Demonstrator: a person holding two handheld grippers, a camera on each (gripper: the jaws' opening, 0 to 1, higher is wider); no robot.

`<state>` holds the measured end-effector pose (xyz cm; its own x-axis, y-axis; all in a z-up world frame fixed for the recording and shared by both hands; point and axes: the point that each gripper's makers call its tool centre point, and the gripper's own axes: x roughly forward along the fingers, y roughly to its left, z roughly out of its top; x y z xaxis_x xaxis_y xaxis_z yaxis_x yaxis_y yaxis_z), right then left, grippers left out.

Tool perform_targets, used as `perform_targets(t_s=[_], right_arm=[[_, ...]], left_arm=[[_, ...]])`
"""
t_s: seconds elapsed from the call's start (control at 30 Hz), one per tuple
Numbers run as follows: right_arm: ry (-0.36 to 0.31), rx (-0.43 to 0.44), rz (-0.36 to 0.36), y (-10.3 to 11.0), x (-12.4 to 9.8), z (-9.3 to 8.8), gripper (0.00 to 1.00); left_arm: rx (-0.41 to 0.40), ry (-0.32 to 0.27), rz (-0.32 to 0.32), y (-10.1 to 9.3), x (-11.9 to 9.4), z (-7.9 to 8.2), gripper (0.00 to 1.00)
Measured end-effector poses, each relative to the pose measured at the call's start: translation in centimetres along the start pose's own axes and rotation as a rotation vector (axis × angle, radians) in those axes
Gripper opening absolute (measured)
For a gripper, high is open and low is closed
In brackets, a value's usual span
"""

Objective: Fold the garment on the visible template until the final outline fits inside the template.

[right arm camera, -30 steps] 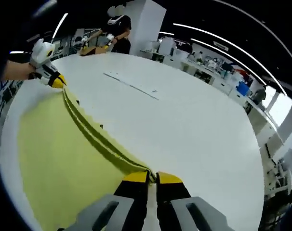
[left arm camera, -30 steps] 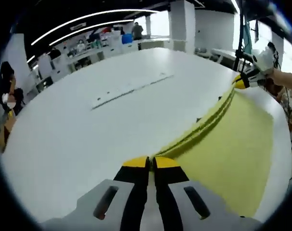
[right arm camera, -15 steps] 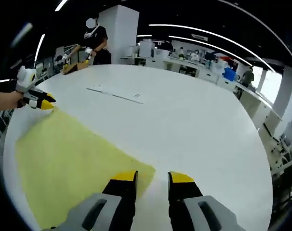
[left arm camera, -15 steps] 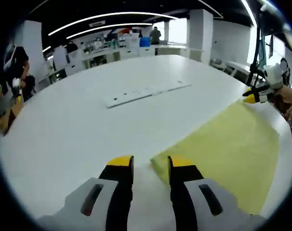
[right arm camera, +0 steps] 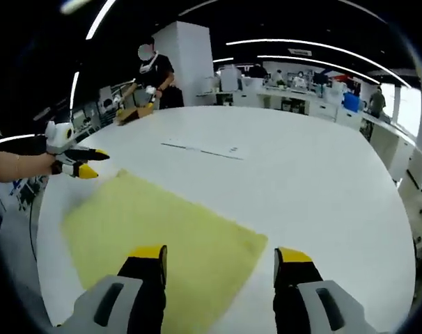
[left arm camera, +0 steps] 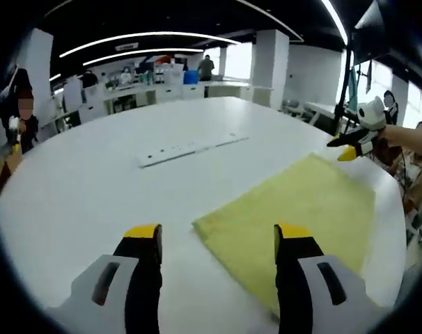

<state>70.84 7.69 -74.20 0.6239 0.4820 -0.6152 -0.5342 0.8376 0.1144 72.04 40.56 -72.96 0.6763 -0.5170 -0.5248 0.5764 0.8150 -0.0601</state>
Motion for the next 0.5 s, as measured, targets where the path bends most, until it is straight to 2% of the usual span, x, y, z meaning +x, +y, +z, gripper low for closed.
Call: perform_targets(t_s=[0.33,0.5], right_arm=[[0.045,-0.008,0.070,2.9,-3.1,-3.2,0.72],[0.065,-0.003,0.097,4.1,-4.6,-5.0,0.73]], left_arm=[[0.010,-0.010,-0.043,-2.1,-3.3,-1.9,0.75],[-0.016,-0.026,-0.079,-3.7,-4.5,-3.1,0.76]])
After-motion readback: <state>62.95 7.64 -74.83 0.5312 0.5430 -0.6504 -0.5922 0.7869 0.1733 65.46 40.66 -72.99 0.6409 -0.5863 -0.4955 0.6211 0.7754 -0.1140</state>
